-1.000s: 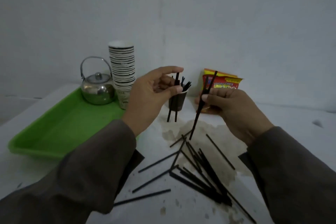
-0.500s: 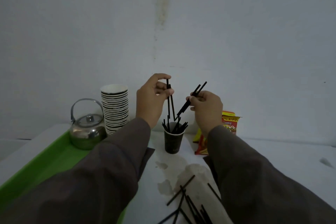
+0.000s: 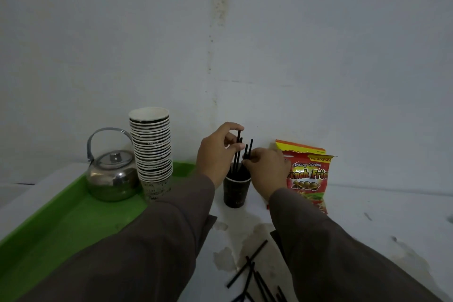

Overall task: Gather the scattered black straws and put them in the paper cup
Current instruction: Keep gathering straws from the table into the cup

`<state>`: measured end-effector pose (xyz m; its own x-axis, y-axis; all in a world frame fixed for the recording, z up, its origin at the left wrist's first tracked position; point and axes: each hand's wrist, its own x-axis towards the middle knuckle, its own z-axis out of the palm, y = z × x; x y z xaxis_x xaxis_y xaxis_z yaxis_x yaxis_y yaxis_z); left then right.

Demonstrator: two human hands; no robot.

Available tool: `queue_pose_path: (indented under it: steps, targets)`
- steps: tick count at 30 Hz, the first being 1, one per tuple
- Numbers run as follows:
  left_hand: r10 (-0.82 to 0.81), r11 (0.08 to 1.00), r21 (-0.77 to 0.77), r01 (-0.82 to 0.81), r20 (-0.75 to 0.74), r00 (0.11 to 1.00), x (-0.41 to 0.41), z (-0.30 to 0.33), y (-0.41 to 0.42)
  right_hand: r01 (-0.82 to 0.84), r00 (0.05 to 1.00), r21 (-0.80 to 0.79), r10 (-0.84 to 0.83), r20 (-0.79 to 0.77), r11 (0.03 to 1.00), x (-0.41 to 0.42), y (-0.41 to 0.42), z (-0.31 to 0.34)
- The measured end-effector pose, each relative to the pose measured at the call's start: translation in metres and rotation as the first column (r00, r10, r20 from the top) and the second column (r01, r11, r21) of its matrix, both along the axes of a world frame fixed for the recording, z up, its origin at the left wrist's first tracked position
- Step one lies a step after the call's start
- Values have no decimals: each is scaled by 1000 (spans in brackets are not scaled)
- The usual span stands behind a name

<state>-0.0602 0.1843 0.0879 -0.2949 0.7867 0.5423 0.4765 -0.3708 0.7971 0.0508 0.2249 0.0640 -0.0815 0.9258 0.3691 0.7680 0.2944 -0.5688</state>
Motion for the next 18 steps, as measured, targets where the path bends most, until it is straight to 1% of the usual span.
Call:
queue_pose_path:
  steps: [3,6,8,10,11,14,16,18]
  targets:
    - [8,1000,-21,-8,-2,1000,1,-8,3,-23,999,-27,24,38,999,-2,2,-3]
    - [5,999,-53,-6,-16,1000,0,-13,5,-13,997,-53,17,71,998,-4,4,-6]
    - [3,997,-73,-7,-54,999,0,-17,5,-18,999,-48,20,39,999,-5,5,-9]
    - [-2,996,-86,-8,-113,994,-1,-23,4,-43,998,-15,43,-35,999,-6,4,-11]
    - [-2,996,-89,-11,-143,990,-2,-25,4,-55,997,9,56,-47,998,-6,3,-11]
    - [23,996,-84,-40,-200,980,-4,-32,4,-61,998,91,58,33,994,-6,-3,-10]
    - [39,995,-84,-59,-222,974,-4,-34,5,-65,997,133,60,43,989,-4,-7,-10]
    - [65,994,-61,-85,-269,961,-5,-35,6,-88,995,134,81,52,987,-3,-10,-12]
